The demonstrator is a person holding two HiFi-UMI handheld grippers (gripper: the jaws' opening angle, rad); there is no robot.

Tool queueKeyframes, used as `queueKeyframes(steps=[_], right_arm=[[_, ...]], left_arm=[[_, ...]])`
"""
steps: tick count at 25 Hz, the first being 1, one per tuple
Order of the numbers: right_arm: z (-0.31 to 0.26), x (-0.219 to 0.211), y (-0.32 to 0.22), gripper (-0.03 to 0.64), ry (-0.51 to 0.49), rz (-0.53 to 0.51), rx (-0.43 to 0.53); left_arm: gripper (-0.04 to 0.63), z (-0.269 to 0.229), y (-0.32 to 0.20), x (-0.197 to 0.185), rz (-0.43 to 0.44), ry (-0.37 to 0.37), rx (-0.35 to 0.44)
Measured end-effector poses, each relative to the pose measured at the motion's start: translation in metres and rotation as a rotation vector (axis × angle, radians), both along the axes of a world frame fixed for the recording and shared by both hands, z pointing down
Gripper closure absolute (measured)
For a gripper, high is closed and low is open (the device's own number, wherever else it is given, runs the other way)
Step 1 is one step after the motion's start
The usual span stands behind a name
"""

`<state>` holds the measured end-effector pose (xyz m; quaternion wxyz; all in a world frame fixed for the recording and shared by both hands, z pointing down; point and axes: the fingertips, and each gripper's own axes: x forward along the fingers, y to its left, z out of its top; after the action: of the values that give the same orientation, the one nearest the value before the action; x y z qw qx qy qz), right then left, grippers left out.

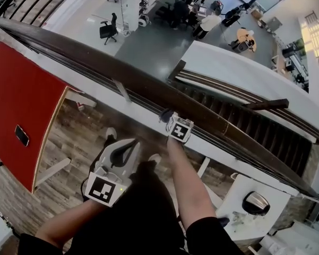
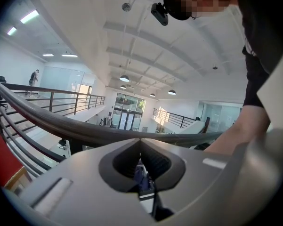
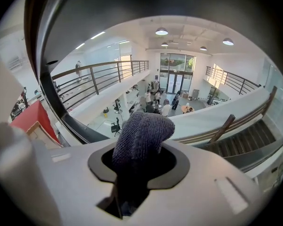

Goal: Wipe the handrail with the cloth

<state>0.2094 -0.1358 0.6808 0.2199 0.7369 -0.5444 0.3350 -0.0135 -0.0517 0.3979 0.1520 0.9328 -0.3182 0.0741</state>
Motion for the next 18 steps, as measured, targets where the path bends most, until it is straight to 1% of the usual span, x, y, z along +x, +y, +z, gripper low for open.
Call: queueKeyframes(steps=[3, 13, 18], right_arm=[[-0.003, 0.011, 0.006, 0.502, -0.008, 0.019, 0.007], [-0.001, 0.043, 0.022, 0.502, 0.006, 0.005, -0.006], [0.0, 0.056, 0.028, 0.5, 0.014, -0.016, -0.016]], left_arm=[[0.597, 0.0, 0.006, 0.005, -0.004, -0.003, 0.004], [0.597, 0.001, 0.023, 0.028, 0.016, -0.008, 0.038], [0.597, 0.0, 0.022, 0.028, -0.023, -0.003, 0.029]])
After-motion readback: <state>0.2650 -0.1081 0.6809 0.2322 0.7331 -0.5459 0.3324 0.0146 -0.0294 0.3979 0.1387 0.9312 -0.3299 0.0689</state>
